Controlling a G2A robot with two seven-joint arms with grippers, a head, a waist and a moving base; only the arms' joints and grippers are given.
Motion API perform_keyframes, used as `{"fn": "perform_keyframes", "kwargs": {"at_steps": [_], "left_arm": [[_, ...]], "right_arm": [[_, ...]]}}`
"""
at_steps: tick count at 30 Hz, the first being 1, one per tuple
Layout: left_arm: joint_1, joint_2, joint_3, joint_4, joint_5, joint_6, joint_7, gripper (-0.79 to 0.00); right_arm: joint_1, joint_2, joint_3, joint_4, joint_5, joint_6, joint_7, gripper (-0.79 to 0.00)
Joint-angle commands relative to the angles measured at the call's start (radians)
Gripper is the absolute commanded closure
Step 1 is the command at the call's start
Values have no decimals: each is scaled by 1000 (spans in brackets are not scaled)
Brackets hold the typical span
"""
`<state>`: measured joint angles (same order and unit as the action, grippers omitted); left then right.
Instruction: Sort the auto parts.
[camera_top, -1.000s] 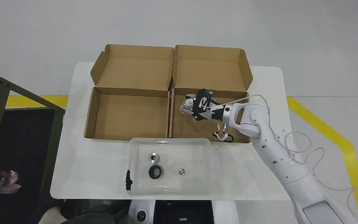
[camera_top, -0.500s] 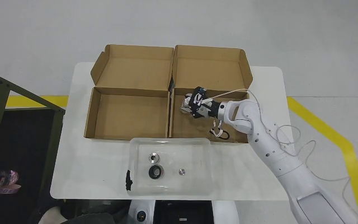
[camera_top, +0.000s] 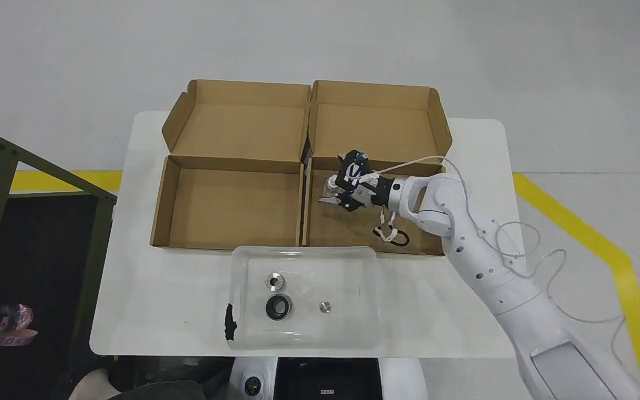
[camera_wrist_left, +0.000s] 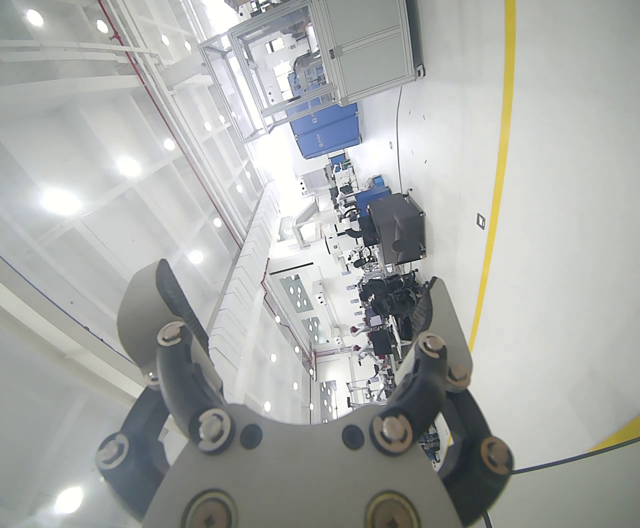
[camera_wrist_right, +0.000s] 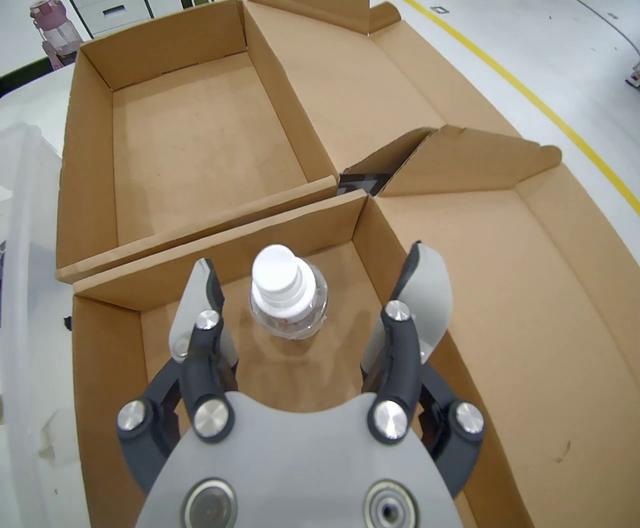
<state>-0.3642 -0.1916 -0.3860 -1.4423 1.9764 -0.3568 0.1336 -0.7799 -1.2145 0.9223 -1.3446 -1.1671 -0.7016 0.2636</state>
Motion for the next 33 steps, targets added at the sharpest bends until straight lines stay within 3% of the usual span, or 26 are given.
{"fn": "perform_keyframes", "kwargs": {"at_steps": [1, 15, 33], "left_arm": [[0, 0, 0, 0, 0, 0, 0, -785], [0, 0, 0, 0, 0, 0, 0, -785], [0, 0, 0, 0, 0, 0, 0, -785]], "right_arm": [[-16, 8, 22, -50, -2, -7, 10, -785], [-223, 64, 159, -451, 94, -77, 229, -785], [-443, 104, 136, -747, -4, -128, 404, -785]]}}
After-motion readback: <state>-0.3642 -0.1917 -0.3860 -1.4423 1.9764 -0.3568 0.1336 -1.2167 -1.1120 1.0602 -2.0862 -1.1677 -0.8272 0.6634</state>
